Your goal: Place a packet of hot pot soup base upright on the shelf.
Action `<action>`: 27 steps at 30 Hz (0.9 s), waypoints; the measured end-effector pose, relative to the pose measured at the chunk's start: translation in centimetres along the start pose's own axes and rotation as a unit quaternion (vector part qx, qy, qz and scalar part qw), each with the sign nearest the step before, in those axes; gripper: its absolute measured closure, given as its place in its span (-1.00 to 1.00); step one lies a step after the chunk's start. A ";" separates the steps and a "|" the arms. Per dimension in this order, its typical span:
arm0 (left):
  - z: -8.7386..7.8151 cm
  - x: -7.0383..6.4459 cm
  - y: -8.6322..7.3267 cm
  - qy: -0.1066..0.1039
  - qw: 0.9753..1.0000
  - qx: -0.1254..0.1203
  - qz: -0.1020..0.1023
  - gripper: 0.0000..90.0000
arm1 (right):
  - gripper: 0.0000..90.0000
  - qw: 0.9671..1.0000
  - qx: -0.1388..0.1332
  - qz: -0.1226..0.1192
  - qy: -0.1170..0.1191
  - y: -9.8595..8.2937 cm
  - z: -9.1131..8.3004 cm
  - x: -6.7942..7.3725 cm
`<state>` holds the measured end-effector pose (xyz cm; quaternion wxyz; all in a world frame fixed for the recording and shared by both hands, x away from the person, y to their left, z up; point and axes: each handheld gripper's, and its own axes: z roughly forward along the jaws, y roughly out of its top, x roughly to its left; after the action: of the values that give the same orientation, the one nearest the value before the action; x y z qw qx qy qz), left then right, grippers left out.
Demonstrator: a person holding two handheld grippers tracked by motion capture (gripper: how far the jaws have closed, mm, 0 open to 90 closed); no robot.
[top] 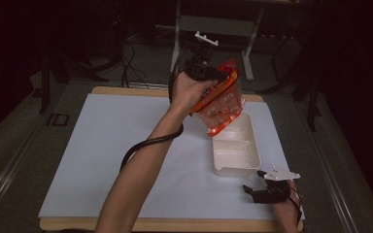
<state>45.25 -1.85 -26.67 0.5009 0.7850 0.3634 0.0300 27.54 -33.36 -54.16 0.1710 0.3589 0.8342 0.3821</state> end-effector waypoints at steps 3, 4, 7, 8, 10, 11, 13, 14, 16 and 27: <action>0.2 -0.2 0.2 0.000 1.000 0.001 0.002 1.00 | -0.68 1.000 0.000 0.000 0.000 0.0 0.0 0.0; 0.3 -0.2 0.2 0.000 1.000 0.002 0.002 1.00 | -0.68 1.000 0.000 0.000 -0.001 0.0 0.0 0.0; 0.7 -0.3 0.4 0.001 1.000 0.005 0.000 1.00 | -0.68 1.000 0.000 0.001 -0.001 0.0 0.0 0.0; 0.8 -0.4 0.4 0.000 1.000 0.005 -0.001 1.00 | -0.68 1.000 0.000 0.001 -0.001 0.0 0.0 0.0; 1.1 -0.4 0.4 -0.003 1.000 0.005 -0.005 1.00 | -0.68 1.000 -0.001 0.001 -0.001 0.0 0.0 0.0; 1.3 -0.5 0.4 -0.005 1.000 0.003 -0.007 1.00 | -0.68 1.000 -0.001 0.001 -0.001 0.0 0.0 0.0; 1.6 -0.5 0.4 -0.006 1.000 0.007 -0.007 1.00 | -0.68 1.000 -0.002 0.001 -0.001 0.0 0.0 0.0; 1.8 -0.6 0.4 -0.006 1.000 0.007 -0.007 1.00 | -0.68 1.000 -0.002 0.001 -0.001 0.0 -0.1 0.0; 2.2 -0.7 0.4 -0.004 1.000 0.013 -0.007 1.00 | -0.68 1.000 -0.001 0.002 0.000 0.0 -0.1 0.0; 4.1 -0.9 0.3 0.005 0.999 0.034 -0.009 1.00 | -0.68 1.000 -0.003 0.000 0.000 0.0 -0.1 0.0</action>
<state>46.42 -5.54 -28.18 0.4722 0.7981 0.3738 0.0170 27.51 -33.43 -54.13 0.1720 0.3588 0.8329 0.3848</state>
